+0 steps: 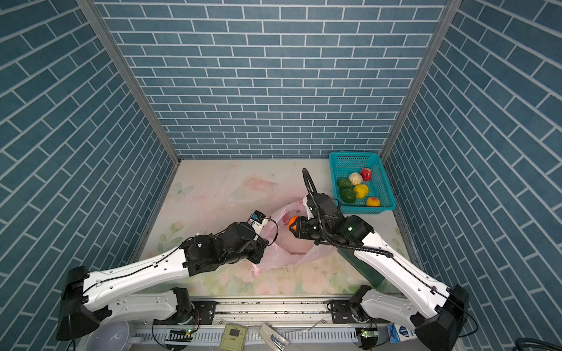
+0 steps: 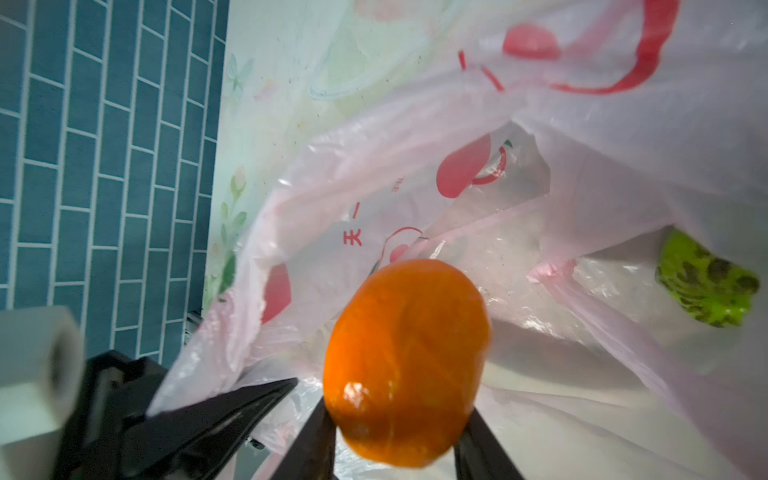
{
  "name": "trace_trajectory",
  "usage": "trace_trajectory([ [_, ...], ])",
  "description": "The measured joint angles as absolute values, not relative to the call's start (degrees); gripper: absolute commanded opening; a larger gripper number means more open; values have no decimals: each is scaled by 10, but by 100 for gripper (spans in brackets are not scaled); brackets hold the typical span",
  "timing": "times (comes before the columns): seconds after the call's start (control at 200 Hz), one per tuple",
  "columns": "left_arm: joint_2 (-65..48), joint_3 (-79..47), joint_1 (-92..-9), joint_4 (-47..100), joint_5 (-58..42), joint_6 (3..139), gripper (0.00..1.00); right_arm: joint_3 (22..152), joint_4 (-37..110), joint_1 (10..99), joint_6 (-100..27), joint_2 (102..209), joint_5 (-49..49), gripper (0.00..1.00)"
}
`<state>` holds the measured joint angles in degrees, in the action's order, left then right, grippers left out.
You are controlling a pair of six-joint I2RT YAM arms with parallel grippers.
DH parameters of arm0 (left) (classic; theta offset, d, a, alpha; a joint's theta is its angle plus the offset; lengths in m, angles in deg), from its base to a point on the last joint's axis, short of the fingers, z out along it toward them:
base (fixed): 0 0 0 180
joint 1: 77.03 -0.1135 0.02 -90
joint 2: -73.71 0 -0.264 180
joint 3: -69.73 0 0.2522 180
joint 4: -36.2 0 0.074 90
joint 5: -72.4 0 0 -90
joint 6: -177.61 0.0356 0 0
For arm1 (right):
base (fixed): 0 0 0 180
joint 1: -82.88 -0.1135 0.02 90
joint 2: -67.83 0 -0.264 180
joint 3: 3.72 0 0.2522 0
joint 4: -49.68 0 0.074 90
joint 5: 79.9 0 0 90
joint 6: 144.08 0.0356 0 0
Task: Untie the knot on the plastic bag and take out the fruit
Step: 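Lift the orange up out of the bag with the right gripper, then lower the orange into the teal basket and open the right gripper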
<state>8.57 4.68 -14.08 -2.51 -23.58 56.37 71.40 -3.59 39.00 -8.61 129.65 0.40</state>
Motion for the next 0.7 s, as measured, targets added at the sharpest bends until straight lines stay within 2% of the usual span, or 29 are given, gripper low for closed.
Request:
trace_trajectory([
  [0.45, 88, 47, -142, -30, -233, 575, 0, 770, -43, 636, -136, 1324, -29, 44],
  [0.7, 92, 47, -142, -30, -227, 594, 0, 770, 41, 801, -154, 1414, -34, 44],
])
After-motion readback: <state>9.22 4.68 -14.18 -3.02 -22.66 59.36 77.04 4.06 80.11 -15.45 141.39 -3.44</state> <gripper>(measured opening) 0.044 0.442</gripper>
